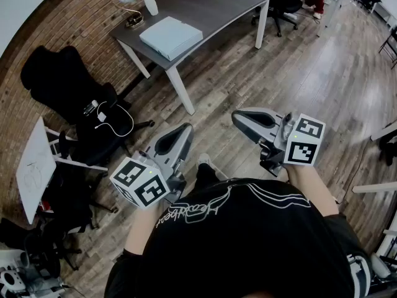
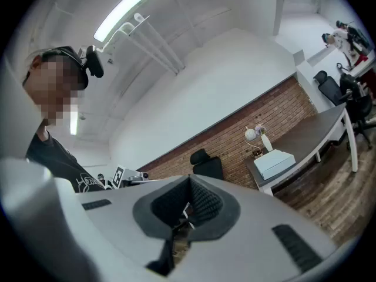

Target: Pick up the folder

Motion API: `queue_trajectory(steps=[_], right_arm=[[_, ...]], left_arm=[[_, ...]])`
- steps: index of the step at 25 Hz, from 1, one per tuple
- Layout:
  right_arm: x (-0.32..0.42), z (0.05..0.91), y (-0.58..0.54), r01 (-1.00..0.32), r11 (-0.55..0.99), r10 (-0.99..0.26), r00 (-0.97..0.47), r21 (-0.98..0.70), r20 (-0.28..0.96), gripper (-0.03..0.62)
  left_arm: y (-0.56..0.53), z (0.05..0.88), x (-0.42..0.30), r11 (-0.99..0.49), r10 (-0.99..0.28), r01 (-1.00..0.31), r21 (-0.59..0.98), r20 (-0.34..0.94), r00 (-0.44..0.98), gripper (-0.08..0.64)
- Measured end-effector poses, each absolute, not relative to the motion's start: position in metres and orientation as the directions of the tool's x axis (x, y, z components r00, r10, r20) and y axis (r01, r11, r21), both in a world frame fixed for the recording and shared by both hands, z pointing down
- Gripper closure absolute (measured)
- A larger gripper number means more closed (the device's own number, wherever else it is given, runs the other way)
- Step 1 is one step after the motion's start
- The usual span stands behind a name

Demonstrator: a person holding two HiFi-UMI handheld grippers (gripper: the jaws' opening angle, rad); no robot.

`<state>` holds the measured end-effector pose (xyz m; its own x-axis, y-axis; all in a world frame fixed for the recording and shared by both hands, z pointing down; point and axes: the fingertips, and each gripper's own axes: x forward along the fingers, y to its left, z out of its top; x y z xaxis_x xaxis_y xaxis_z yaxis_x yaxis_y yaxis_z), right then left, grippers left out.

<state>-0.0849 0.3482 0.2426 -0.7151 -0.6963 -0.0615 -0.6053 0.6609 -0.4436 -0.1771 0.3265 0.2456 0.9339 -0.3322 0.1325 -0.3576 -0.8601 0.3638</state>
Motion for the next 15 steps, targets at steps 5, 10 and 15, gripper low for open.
queue_trajectory(steps=[5,10,15], right_arm=[[-0.08,0.244,0.347,-0.606,0.654,-0.698,-0.714,-0.453,-0.052,0.595],[-0.072,0.257,0.34,-0.618,0.611,-0.724,-0.688,-0.496,-0.035,0.595],[-0.063,0.268,0.319,-0.622,0.567,-0.748,-0.664,-0.54,-0.021,0.595]], left_arm=[[0.325,0.246,-0.172,-0.855,-0.331,-0.361,0.373,0.144,0.933,0.552],[0.32,0.254,-0.168,-0.854,-0.316,-0.354,0.38,0.162,0.935,0.551],[0.299,0.264,-0.162,-0.842,-0.308,-0.348,0.413,0.162,0.938,0.551]])
